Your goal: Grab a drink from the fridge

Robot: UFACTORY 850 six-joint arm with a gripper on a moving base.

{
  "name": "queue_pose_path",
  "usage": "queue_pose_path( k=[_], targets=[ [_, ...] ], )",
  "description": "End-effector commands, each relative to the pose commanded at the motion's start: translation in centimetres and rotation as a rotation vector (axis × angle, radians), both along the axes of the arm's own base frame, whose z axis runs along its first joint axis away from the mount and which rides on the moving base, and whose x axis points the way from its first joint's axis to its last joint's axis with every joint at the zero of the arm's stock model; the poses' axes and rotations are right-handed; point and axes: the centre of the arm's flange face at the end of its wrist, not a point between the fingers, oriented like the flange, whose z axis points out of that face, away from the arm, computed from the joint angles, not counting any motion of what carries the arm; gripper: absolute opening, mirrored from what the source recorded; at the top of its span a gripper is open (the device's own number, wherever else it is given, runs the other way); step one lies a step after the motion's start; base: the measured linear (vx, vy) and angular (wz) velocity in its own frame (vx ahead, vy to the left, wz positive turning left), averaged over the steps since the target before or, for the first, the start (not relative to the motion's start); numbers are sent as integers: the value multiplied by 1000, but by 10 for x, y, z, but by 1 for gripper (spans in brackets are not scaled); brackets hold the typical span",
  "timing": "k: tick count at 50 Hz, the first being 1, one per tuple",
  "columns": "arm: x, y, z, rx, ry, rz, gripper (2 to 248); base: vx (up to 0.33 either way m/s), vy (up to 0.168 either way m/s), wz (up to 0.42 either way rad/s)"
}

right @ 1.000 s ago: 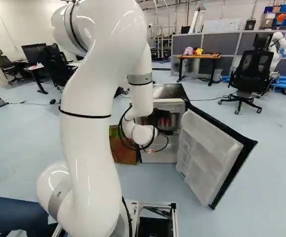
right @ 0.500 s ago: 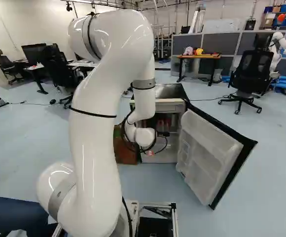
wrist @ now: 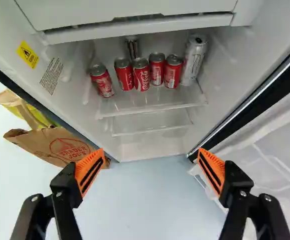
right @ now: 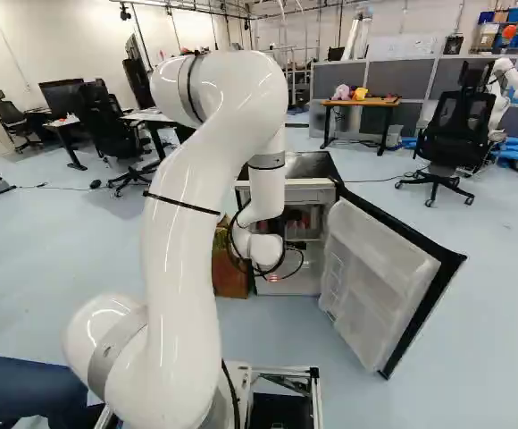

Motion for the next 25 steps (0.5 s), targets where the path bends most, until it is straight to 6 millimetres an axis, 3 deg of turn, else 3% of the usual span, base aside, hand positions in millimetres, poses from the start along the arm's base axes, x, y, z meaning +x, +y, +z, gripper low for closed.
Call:
queue_pose_path(
  k=[25],
  targets=[
    [29, -3, -35, 2, -9, 15, 247, 0, 0, 0]
  ],
)
